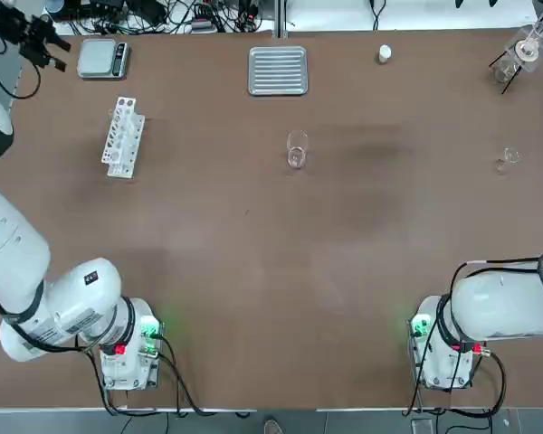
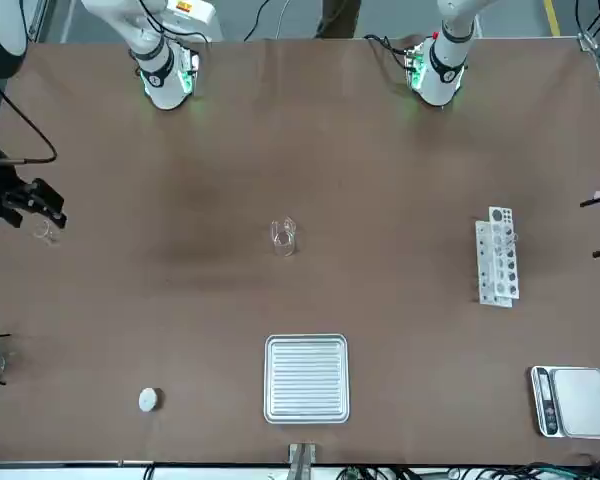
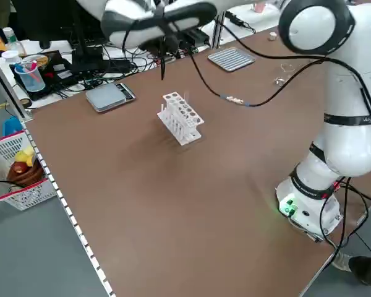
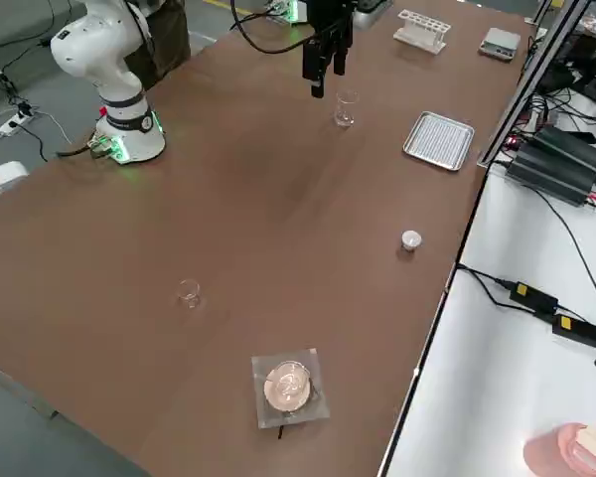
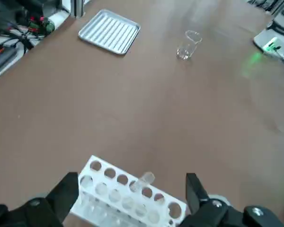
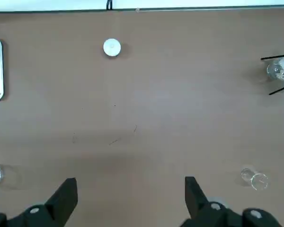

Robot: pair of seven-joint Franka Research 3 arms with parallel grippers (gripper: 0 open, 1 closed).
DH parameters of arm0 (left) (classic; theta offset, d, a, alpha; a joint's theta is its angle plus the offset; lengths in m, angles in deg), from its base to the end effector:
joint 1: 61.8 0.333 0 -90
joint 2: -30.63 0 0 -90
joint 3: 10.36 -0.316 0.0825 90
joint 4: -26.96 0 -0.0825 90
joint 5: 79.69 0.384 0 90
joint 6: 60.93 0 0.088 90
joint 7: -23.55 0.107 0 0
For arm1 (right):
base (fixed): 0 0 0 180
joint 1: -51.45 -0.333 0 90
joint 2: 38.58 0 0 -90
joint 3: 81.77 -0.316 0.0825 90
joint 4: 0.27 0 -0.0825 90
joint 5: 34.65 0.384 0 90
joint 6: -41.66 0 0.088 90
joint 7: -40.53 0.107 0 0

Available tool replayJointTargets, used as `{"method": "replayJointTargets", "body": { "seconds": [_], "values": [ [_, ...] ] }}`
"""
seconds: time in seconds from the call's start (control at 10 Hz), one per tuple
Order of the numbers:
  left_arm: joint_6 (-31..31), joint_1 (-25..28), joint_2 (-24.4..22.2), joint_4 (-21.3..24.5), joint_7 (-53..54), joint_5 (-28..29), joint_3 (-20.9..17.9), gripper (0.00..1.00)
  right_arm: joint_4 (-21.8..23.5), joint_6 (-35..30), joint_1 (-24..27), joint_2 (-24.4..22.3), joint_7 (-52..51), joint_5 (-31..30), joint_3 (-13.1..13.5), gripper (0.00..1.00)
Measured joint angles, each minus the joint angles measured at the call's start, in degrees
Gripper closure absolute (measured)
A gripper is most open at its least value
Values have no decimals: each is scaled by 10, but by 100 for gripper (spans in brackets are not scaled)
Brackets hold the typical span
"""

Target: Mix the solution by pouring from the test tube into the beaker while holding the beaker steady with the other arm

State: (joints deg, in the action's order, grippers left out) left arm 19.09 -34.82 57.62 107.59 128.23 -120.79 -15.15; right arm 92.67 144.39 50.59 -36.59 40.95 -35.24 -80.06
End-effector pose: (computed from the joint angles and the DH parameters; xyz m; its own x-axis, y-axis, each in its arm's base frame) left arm 0.5946 0.2637 0.4301 0.3459 -0.6401 0.6861 -0.9382 -0.2283 0.2600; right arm 0.5847 -0.0093 0.6011 0.9905 -0.0196 0.1358 -0.0212 -0.9997 0.0103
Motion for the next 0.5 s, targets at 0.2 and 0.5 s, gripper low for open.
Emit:
{"method": "replayJointTargets", "body": {
  "seconds": [0.2, 0.5],
  "values": [
    [-11, 3, 34, 2, 81, -39, 1, 0, -1, 1, 0, 0, 0, 0, 0, 0],
    [-43, 12, 83, 5, 168, -50, 1, 0, -4, -1, 0, 0, 0, -1, 0, 0]
  ]
}}
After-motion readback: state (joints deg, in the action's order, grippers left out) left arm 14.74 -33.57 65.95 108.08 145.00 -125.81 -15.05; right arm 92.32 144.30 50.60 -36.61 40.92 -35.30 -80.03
